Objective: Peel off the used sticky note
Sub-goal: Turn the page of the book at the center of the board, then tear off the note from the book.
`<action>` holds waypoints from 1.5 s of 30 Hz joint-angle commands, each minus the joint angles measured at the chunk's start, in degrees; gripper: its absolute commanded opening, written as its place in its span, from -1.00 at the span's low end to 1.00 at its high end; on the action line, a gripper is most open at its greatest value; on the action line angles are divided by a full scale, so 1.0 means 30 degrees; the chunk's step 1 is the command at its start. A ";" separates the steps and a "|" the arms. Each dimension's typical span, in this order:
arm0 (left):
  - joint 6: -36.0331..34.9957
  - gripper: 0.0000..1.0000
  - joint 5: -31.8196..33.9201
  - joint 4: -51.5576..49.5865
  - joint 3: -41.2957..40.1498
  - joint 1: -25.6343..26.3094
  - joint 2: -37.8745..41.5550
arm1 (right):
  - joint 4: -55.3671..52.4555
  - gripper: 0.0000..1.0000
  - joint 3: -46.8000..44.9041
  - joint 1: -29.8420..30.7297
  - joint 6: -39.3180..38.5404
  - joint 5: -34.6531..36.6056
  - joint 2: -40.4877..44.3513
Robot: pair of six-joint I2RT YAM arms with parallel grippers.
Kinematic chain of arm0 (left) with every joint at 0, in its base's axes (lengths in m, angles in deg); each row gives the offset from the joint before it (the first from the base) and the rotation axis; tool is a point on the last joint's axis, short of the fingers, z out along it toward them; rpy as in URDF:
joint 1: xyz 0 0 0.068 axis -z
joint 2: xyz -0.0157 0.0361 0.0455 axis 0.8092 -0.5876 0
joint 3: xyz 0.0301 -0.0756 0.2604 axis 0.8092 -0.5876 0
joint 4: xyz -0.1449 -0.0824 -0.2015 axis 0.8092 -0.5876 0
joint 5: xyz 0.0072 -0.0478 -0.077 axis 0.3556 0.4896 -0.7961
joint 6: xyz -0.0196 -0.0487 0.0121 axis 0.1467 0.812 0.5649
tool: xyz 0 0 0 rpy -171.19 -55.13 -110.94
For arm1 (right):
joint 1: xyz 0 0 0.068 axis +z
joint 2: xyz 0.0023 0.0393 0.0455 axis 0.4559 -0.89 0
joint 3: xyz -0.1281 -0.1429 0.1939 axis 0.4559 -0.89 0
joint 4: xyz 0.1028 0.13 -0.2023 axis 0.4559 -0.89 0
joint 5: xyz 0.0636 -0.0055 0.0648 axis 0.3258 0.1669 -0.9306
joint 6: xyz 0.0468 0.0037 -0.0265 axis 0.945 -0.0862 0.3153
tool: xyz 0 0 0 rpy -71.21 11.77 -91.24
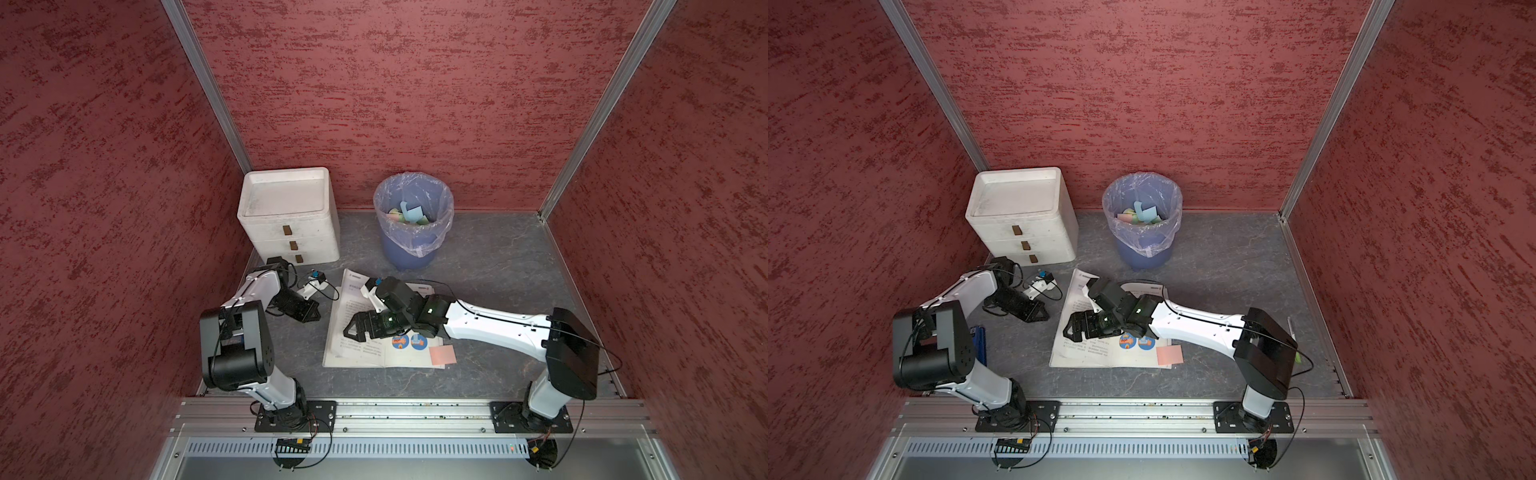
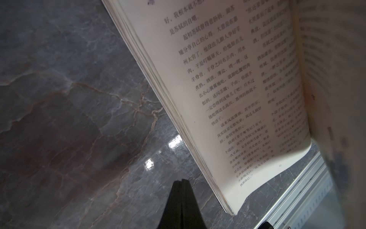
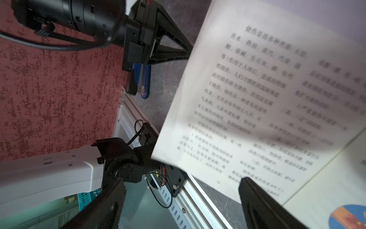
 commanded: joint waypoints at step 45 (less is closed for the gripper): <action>0.4044 -0.91 0.1142 -0.0807 0.8107 1.6008 -0.4921 | 0.5273 0.82 -1.9027 -0.8551 0.4707 -0.2101 1.1852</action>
